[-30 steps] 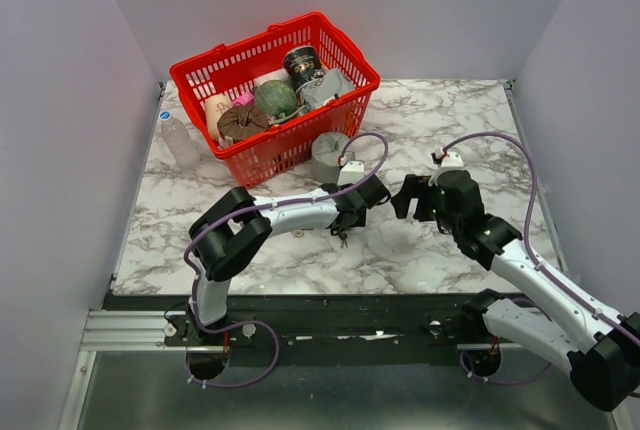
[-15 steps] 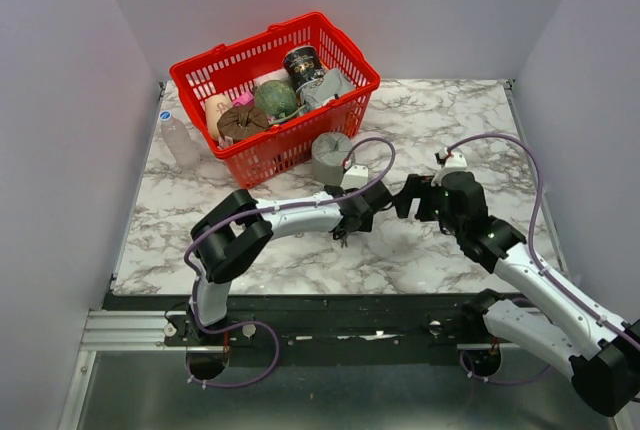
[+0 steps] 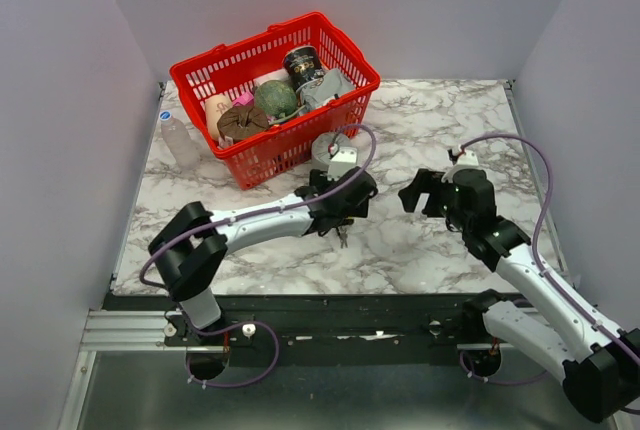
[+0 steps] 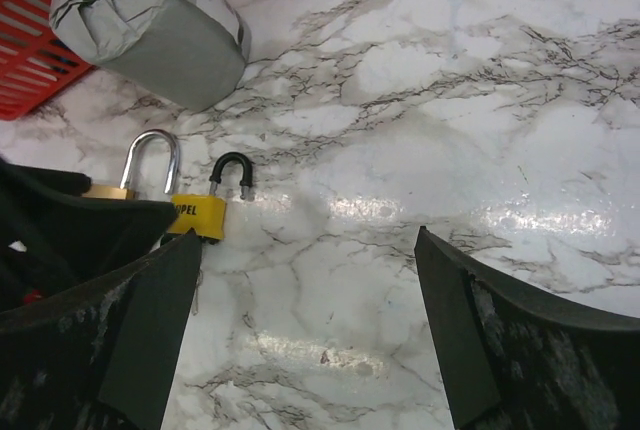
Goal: Unlock with the key
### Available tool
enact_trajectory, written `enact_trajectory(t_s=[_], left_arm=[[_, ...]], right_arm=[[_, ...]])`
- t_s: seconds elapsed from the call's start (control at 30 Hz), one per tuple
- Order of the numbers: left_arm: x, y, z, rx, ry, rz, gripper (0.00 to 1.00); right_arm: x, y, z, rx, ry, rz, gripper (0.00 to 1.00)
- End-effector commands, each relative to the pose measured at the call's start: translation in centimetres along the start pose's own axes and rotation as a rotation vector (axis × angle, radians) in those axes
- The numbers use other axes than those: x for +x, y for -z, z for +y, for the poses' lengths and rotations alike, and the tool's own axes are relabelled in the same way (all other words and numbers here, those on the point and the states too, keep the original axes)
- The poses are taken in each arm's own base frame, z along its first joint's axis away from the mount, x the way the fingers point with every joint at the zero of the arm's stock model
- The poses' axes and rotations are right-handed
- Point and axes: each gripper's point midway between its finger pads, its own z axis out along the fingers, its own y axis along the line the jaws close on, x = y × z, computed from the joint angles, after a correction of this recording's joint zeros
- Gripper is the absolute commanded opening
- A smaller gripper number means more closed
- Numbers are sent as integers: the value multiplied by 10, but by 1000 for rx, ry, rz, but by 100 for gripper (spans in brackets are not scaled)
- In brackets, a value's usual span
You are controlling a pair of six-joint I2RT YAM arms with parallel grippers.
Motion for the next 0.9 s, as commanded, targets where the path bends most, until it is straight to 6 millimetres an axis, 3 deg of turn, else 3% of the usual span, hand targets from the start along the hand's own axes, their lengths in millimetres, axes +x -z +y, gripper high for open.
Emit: enact_trajectory(t_s=[0.0, 0.03, 0.1, 0.13, 0.2, 0.5, 0.63, 0.87], left_arm=[[-38, 20, 22, 48, 22, -188, 99], [-62, 38, 17, 107, 58, -276, 99], [-67, 49, 27, 134, 9, -337, 99], [-87, 68, 28, 184, 35, -401, 99], [-98, 77, 39, 200, 40, -424, 99], [-154, 129, 142, 128, 174, -496, 99], [-155, 155, 172, 77, 161, -520, 99], [-142, 173, 191, 28, 125, -570, 99]], right_arm=[[0, -5, -5, -31, -53, 0, 96], [-1, -5, -8, -23, -60, -5, 96], [-6, -4, -15, -5, -71, -26, 96], [-7, -3, -16, -3, -73, -30, 96], [-11, -2, -20, 6, -80, -45, 96], [-42, 20, -27, 47, -49, -175, 96], [-59, 35, -30, 70, 0, -247, 96], [-77, 57, -33, 82, 47, -362, 96]])
